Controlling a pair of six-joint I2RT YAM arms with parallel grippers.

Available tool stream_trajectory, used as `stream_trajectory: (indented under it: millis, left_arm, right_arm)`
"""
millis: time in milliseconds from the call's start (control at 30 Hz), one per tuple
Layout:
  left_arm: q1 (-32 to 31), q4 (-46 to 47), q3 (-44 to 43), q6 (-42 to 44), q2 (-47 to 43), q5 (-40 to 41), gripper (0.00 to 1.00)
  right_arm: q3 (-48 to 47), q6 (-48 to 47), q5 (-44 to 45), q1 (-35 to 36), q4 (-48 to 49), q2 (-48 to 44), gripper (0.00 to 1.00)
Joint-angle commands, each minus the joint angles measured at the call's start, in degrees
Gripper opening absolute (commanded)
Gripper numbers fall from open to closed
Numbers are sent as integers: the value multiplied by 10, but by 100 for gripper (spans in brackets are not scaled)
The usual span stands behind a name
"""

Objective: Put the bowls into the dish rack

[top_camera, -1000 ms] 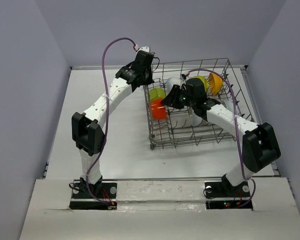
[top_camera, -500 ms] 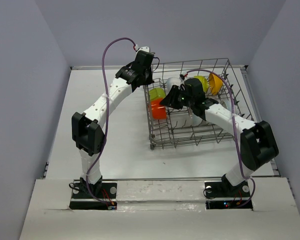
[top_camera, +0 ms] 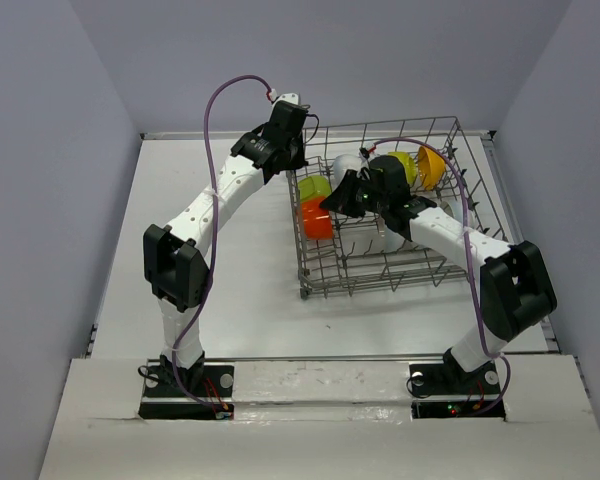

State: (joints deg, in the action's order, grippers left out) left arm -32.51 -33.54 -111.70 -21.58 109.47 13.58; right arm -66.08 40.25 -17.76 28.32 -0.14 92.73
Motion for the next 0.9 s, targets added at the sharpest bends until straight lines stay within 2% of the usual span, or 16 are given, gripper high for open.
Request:
stream_trajectory:
  millis: [0,600,867]
  left_arm:
    - [-1,33,-47,29,-22,3,0]
    - [0,36,-34,31,-35,5,0]
    - [0,37,-30,31,-39,5,0]
  right_arm:
    - [-26,-25,40,6,-16,-16,1]
    - [-3,-43,130,6,-58,-47,1]
    - [6,-46,139,1,-64,-53,1]
